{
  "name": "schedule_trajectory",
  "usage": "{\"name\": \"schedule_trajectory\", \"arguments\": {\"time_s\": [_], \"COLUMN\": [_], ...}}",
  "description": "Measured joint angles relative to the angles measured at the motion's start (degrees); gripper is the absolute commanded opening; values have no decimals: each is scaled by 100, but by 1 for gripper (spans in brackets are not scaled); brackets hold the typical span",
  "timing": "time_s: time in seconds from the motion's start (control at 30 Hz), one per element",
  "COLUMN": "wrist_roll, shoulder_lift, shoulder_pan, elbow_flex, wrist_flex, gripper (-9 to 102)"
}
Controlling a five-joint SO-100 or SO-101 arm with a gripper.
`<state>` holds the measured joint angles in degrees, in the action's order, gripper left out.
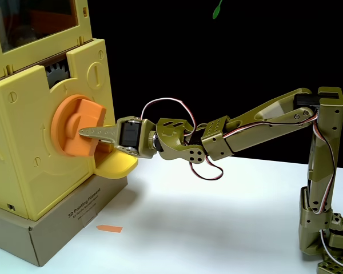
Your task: Turn the button of vending machine.
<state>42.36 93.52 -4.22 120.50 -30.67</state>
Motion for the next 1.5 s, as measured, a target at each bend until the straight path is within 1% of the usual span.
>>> {"name": "schedule_trajectory", "arguments": {"time_s": [0.17,0.3,0.47,0.67,0.83,1.13,1.3,1.4,1.5], "wrist_roll": [-1063,-2232,-4122,-6495,-8007,-11065,-12516,-13008,-13737], "shoulder_lift": [0,0,-18,-26,-26,-26,0,35,44], "shoulder_pan": [70,97,105,105,105,79,62,62,44], "elbow_flex": [0,0,9,9,9,18,18,18,18], "wrist_flex": [-62,-193,-580,-668,-694,-703,-712,-721,-721], "gripper": [-1,-1,-1,-1,-1,-1,0,0,0]}}
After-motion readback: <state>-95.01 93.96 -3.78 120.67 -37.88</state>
